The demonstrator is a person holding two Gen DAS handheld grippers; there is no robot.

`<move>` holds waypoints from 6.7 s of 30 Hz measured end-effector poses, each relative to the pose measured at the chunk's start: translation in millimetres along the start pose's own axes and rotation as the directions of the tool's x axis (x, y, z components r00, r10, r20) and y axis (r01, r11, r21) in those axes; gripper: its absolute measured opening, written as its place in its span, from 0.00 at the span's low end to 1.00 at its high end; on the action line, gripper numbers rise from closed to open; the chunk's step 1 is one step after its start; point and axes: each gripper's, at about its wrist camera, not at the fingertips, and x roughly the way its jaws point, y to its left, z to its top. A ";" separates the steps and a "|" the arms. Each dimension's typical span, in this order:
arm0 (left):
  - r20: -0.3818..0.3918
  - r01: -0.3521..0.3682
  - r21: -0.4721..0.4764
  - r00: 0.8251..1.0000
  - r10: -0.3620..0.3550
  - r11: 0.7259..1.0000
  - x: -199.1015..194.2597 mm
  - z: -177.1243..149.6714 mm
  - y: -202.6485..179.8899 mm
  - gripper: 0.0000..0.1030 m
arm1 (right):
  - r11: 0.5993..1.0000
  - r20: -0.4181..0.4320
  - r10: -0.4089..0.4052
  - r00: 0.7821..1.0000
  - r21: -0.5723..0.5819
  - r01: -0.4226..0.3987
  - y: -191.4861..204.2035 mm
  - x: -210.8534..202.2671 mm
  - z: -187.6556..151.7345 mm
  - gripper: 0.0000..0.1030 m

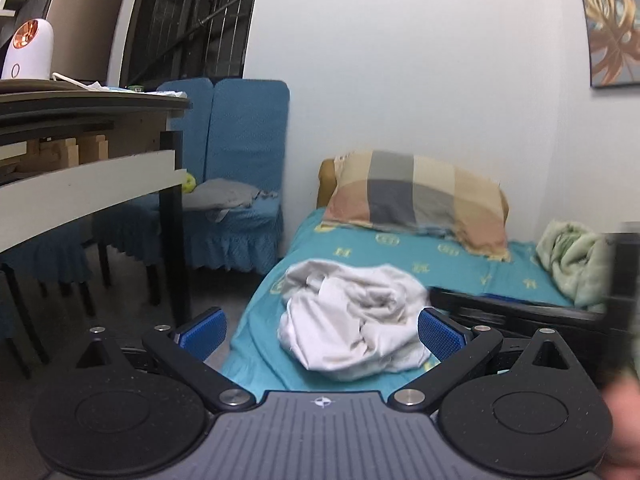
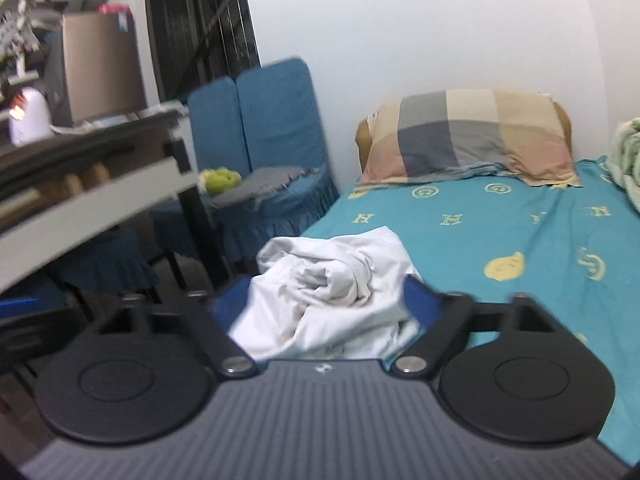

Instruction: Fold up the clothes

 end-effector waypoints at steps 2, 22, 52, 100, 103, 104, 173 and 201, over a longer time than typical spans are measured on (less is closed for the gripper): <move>0.013 0.000 -0.004 1.000 0.000 1.000 7.0 -4.4 4.2 1.00 | 1.000 -0.017 -0.015 1.000 -0.013 0.014 2.4 43.5 1.6 0.72; 0.020 0.074 0.016 0.997 -0.074 0.997 27.6 -29.2 9.8 1.00 | 0.993 -0.155 -0.043 0.987 0.099 0.059 -39.4 -5.3 41.5 0.23; -0.145 0.250 0.152 0.963 -0.228 0.956 12.3 -73.5 -68.1 0.94 | 0.969 -0.226 0.244 0.943 0.011 -0.247 -81.7 -57.7 -44.8 0.79; -0.280 0.504 0.342 0.860 -0.426 0.793 123.0 -91.1 -196.9 0.91 | 0.823 -0.167 -0.196 0.966 0.508 0.255 -218.4 -161.2 -19.6 0.11; -0.320 0.504 0.308 0.854 -0.411 0.807 159.7 -92.3 -216.0 0.74 | 0.825 -0.142 -0.206 0.968 0.507 0.250 -227.3 -163.0 -19.4 0.11; -0.333 0.502 0.299 0.852 -0.404 0.812 169.3 -92.8 -220.9 0.64 | 0.828 -0.133 -0.207 0.969 0.503 0.246 -229.8 -162.0 -19.2 0.11; -0.351 0.128 -0.389 0.895 -0.276 0.912 155.3 -71.6 34.3 0.75 | 0.969 -0.374 0.227 0.899 -0.008 -0.248 -40.1 123.5 -2.5 0.42; -0.290 0.181 -0.316 0.916 -0.276 0.931 144.9 -70.3 34.7 0.75 | 0.983 -0.475 0.182 0.861 0.058 -0.176 -31.7 158.9 5.1 0.59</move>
